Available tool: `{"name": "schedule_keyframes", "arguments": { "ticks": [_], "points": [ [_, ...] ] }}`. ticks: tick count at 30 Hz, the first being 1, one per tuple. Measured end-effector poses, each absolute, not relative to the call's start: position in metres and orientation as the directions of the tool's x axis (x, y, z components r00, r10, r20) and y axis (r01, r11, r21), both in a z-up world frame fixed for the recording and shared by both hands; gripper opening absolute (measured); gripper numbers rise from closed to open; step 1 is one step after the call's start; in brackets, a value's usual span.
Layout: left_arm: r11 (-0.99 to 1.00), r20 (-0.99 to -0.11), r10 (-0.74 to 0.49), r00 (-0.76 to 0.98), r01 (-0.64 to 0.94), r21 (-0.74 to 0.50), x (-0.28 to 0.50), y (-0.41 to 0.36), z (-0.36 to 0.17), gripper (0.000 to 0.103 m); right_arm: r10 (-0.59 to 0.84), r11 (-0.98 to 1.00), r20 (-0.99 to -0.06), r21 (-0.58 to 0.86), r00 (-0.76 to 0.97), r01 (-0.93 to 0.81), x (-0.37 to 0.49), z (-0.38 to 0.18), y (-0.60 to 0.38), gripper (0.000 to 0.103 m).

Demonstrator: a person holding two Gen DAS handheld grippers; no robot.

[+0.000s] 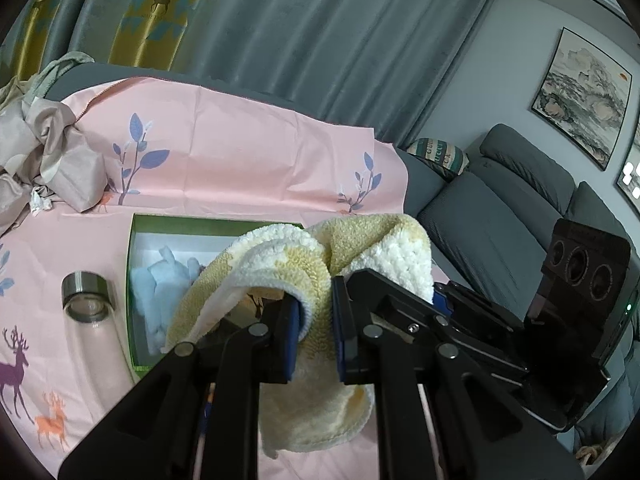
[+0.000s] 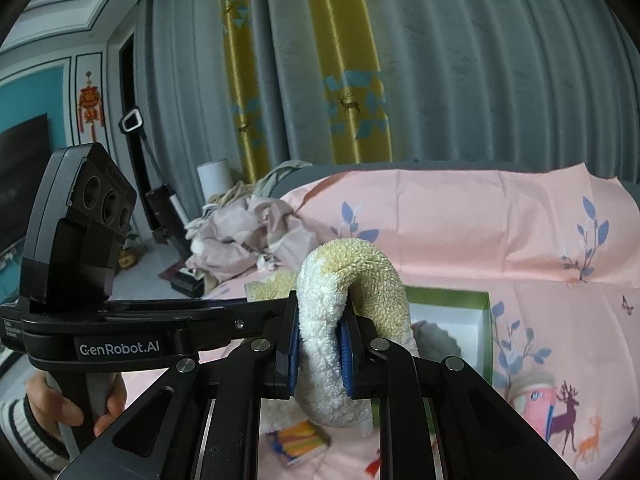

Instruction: Organize soft objects

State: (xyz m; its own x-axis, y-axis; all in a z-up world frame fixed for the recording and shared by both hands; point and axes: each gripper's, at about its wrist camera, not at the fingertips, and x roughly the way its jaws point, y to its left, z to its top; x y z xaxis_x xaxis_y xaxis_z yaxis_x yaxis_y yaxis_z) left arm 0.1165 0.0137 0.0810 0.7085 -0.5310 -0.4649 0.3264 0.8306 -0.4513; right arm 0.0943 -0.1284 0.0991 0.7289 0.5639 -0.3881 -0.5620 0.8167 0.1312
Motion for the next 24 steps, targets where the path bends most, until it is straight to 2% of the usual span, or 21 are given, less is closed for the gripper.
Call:
{"name": "schedule_keyframes", "arguments": {
  "ticks": [11, 24],
  "points": [
    [0.858, -0.518, -0.487, 0.703, 0.276, -0.432, 0.181, 0.017, 0.061, 0.011, 0.541, 0.835, -0.407, 0.16, 0.736, -0.526, 0.159, 0.083, -0.124, 0.018],
    [0.882, -0.634, -0.452, 0.627, 0.205, -0.425, 0.224, 0.009, 0.003, 0.012, 0.487, 0.866, -0.526, 0.187, 0.698, -0.464, 0.208, 0.025, -0.129, 0.018]
  ]
}}
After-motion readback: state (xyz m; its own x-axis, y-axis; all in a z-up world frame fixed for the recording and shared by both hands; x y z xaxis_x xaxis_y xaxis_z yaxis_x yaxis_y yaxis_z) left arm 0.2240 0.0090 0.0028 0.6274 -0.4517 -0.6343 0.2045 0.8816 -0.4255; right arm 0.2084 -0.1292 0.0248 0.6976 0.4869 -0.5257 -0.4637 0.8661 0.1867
